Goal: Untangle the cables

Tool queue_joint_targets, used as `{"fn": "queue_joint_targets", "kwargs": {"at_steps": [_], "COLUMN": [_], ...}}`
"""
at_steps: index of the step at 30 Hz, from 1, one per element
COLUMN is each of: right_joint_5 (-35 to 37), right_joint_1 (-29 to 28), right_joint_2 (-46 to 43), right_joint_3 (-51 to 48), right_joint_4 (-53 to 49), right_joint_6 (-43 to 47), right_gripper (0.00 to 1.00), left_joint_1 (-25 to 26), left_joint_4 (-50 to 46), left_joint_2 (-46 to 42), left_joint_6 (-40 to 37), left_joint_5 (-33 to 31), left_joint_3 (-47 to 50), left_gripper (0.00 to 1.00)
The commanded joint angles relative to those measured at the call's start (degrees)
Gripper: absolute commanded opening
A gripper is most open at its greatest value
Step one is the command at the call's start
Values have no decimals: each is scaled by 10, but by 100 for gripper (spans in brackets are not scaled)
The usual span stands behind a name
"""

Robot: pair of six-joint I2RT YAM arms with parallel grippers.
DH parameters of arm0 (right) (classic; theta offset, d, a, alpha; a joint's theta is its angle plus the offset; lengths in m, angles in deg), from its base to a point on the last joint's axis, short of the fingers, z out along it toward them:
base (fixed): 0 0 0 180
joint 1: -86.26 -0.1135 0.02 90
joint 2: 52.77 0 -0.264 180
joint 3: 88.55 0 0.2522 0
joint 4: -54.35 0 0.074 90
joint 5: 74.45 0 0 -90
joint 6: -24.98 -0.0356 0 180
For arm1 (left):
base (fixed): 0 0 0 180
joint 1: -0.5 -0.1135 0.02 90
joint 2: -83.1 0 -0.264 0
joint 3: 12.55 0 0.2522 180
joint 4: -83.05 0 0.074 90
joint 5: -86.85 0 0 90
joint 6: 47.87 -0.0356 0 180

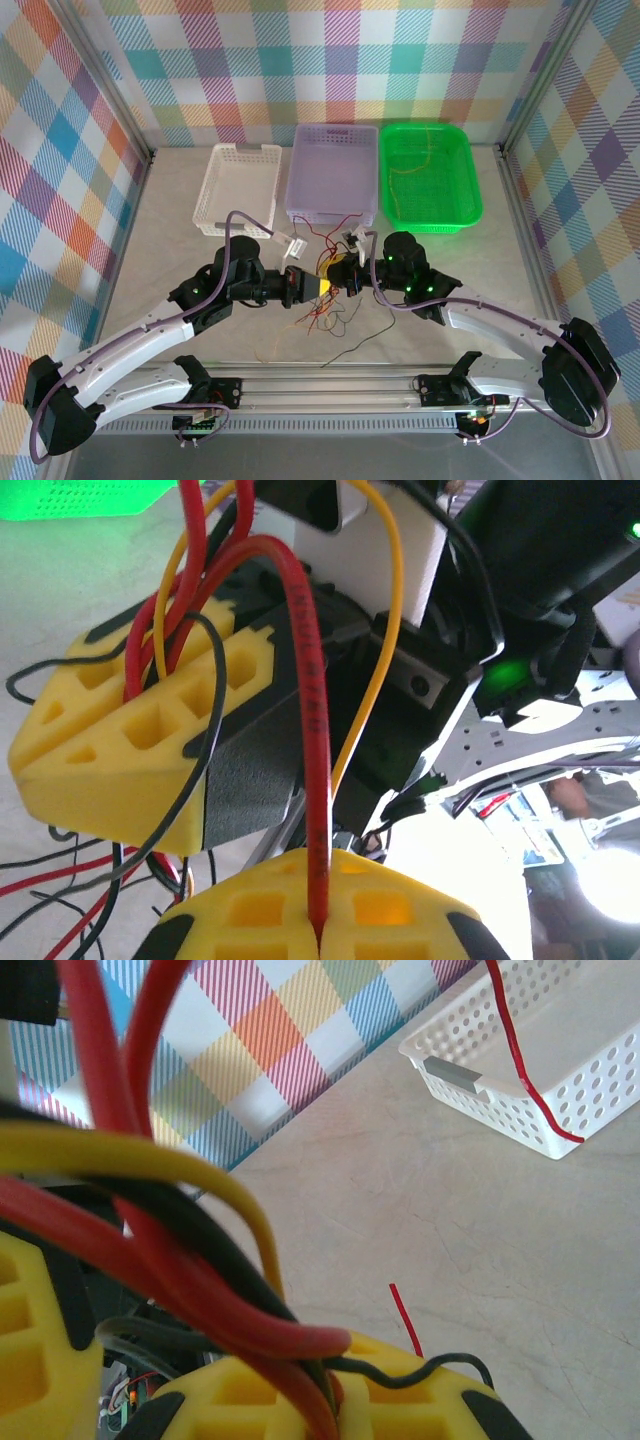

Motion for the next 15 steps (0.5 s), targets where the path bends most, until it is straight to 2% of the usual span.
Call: {"fn": "queue_joint_targets", "kwargs": {"at_steps": [1,4,8,12,15], "right_joint_5": [-8,-1,-4,3,7], "right_joint_1": [4,12,46,87,104], "right_joint_2": [5,7,-11,-50,-83], "right_joint_3": [23,26,22,19,19], "right_joint_4": [-8,-30,-63,-110,-145], "right_joint_6": [2,2,-15,-18,-4], "right_gripper": [0,0,26,50,58], "left_joint_1": [8,8,8,8,8], "left_joint_4": [-13,-36,-74,-88,-106], "left_joint_2": [-15,-19,-1,16,33], "left_joint_6": [-13,-14,-5,2,-2], "left_joint_5": [-21,-60,-110,-125,-126], "left_joint_3": [-14,-18,-32,-44,-63], "left_gripper": [0,0,0,0,0]}}
